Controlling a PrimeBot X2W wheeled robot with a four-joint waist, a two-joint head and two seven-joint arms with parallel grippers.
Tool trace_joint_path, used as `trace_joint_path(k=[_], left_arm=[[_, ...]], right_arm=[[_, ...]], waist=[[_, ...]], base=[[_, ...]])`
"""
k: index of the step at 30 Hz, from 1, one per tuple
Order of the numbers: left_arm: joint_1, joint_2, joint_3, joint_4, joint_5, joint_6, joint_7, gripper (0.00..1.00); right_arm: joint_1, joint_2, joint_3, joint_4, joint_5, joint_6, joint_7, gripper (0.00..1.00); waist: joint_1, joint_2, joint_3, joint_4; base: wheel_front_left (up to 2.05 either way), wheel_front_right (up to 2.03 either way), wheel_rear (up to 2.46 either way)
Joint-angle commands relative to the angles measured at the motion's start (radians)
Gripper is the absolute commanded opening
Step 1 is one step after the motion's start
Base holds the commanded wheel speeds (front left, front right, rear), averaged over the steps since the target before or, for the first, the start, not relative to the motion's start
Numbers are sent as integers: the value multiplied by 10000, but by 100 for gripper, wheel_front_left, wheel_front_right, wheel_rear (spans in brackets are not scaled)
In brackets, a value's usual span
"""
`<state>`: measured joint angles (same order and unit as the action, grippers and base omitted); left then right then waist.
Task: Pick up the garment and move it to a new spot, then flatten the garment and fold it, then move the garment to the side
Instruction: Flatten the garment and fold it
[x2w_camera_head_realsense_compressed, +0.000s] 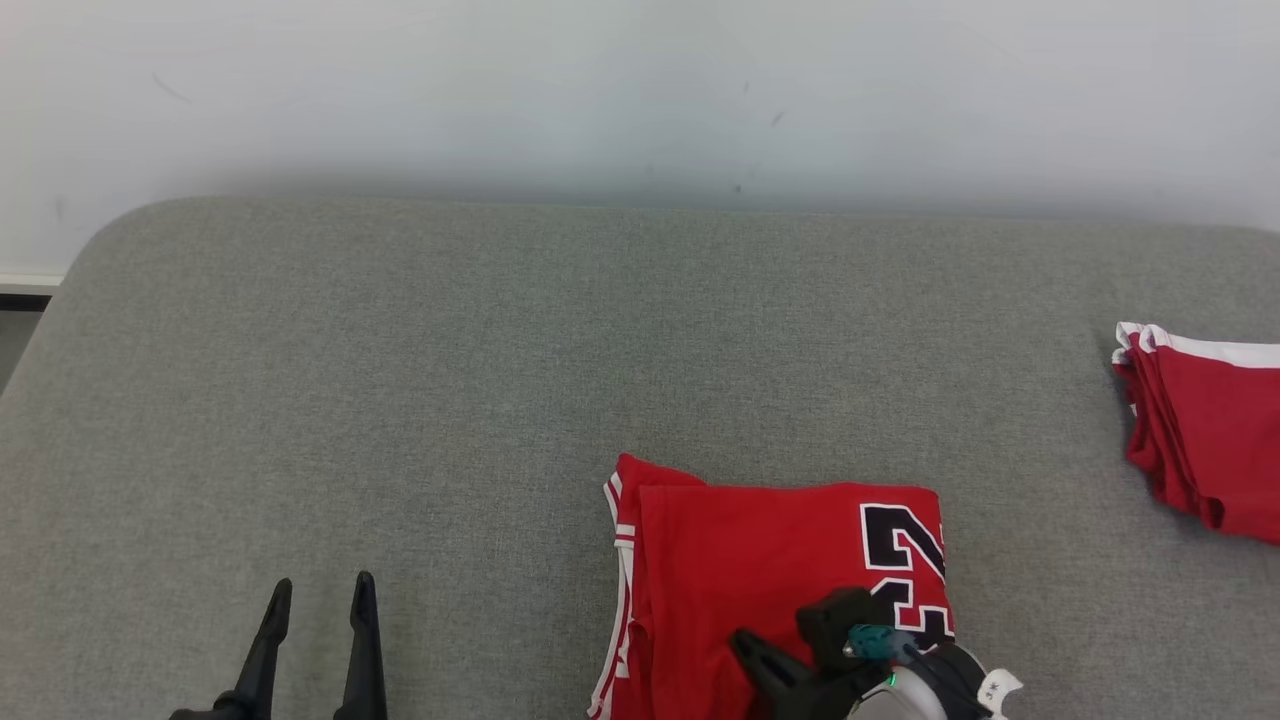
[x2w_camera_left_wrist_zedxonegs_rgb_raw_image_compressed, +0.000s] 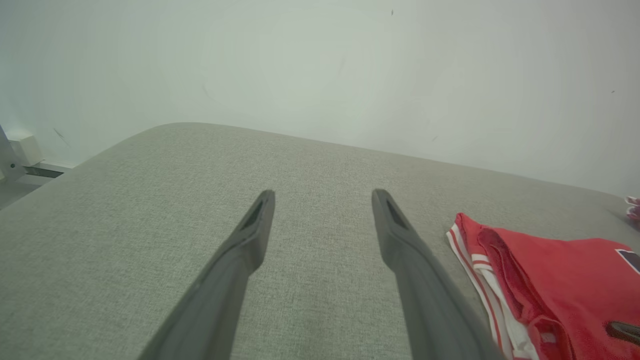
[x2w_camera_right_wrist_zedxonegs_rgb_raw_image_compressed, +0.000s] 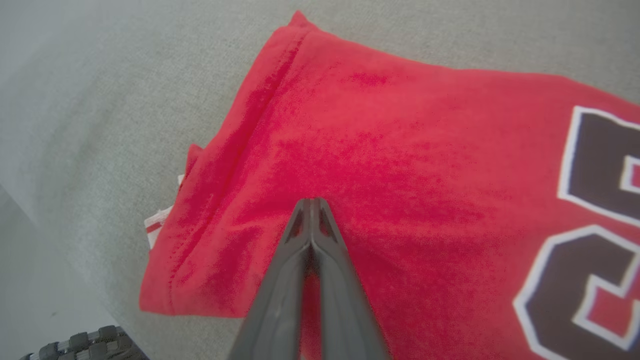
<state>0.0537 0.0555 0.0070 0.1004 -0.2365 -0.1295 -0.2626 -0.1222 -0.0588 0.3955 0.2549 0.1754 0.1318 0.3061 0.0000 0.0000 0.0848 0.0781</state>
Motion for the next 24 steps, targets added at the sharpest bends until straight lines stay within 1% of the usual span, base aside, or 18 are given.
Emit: trace_joint_path(k=[1,6,10,14,17,18,19,23,24], left_arm=[[-151,-18,20,25,-28,-12,-24,100],[-119,-23,37,41,-51,-12,-24,100],[-120,-21,80,28,-51,-12,-24,100],[-114,-22,133,22,-38,-13,-24,100],[-95,-24,184,-8,-9,-13,-24,100],[-80,-25,199,-24,3,-13,-24,100],[-61,-24,220,-36,18,-13,-24,100],[121,-24,480,-26,-13,-6,-24,100],[121,-24,480,-26,-13,-6,-24,100]], right_arm=[[-36,17,135,135,-99,-22,83,0],[-258,45,1018,713,-268,-22,267,0],[-484,74,1839,915,22,-22,292,0],[-680,74,2575,850,614,-22,347,0],[-773,81,2619,444,1358,-22,96,0],[-840,83,2501,222,1513,-22,-74,32],[-851,82,2327,12,1632,-22,-218,100],[-483,72,1010,-1022,1781,-22,-923,100],[-483,72,1010,-1022,1781,-22,-923,100]], waist=[[0,0,32,56],[0,0,71,208],[0,0,90,266],[0,0,103,259],[0,0,98,209],[0,0,92,180],[0,0,79,150],[0,0,-71,-61],[0,0,-71,-61]], base=[[0,0,0],[0,0,0],[0,0,0],[0,0,0],[0,0,0],[0,0,0],[0,0,0],[0,0,0],[0,0,0]])
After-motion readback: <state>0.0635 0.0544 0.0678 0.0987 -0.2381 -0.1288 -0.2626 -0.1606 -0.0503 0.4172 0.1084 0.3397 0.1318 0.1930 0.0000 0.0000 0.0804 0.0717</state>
